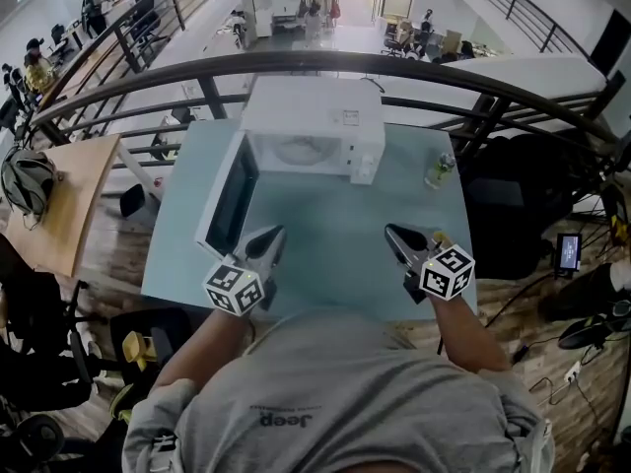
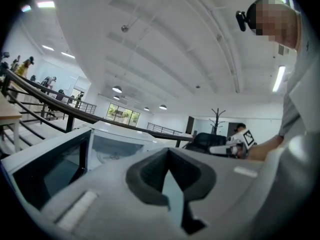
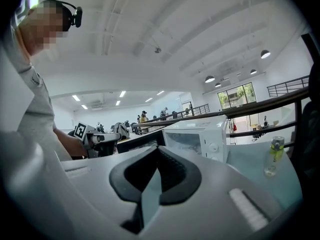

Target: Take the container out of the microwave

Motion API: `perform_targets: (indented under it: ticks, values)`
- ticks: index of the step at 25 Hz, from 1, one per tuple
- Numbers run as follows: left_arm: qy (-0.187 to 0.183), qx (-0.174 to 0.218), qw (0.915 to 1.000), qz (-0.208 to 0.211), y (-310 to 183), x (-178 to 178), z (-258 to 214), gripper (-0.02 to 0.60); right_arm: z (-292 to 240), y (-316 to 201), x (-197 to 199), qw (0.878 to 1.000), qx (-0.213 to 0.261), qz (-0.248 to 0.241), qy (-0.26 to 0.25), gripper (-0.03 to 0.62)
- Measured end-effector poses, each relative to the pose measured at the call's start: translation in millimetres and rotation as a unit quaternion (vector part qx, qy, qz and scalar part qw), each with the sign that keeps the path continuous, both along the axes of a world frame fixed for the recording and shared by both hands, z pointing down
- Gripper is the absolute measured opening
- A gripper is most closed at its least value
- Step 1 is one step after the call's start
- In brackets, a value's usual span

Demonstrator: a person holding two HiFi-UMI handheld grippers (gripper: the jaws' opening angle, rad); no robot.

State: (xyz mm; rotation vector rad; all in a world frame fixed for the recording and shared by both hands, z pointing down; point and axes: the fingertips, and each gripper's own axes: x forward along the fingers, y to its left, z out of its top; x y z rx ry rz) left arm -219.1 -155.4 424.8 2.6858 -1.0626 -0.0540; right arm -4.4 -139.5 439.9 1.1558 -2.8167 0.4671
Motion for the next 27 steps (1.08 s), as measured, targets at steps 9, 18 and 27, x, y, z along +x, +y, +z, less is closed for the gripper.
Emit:
perform_targets:
  ticks: [9, 18, 27]
  values:
    - [0.010, 0.003, 0.9999, -0.008, 2, 0, -3, 0.017, 0, 3, 2, 1.000, 0.006, -0.006, 0.014, 0.003]
    - [0.011, 0.006, 0.9999, -0.009, 7, 1, -4, 0.017, -3, 9, 5, 1.000, 0.013, -0.006, 0.015, 0.003]
    - [0.012, 0.005, 0.9998, -0.011, 10, 0, -5, 0.017, -3, 9, 2, 1.000, 0.014, -0.009, 0.014, 0.003]
